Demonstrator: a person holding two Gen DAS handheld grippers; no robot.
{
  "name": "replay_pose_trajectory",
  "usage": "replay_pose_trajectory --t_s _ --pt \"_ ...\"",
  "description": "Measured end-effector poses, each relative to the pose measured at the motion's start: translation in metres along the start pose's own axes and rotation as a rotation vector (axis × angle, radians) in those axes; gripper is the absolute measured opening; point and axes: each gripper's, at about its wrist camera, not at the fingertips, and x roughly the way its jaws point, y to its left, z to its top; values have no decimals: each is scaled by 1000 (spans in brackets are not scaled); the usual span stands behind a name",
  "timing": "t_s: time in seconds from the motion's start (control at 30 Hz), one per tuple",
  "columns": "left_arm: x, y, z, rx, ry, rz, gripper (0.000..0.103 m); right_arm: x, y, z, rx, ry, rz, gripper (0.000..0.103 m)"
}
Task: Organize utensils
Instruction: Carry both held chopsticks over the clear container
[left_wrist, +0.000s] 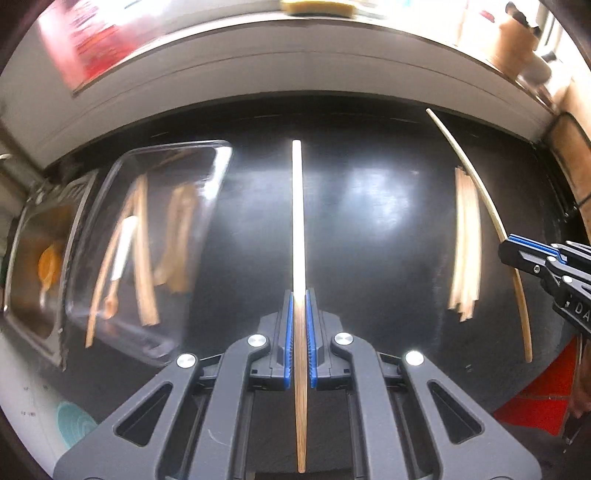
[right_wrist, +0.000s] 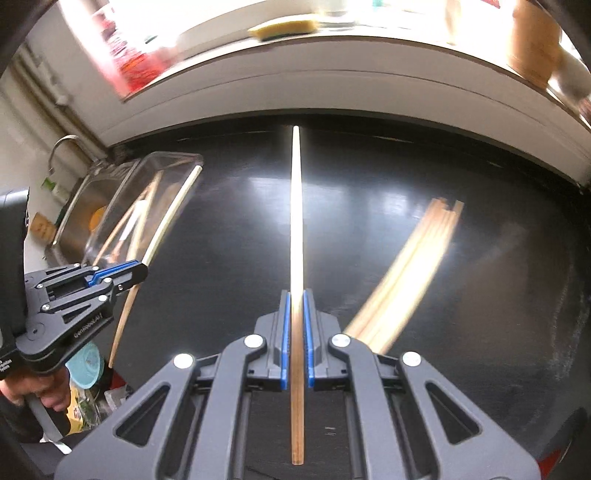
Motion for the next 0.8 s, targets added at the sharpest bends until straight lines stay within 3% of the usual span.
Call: replay_pose_trajectory --t_s 0.47,0.8 --pt "-23 132 -19 -111 -22 66 6 30 137 39 -89 3 115 8" --pt "-21 185 -14 -134 -23 75 6 55 203 66 -79 35 179 8"
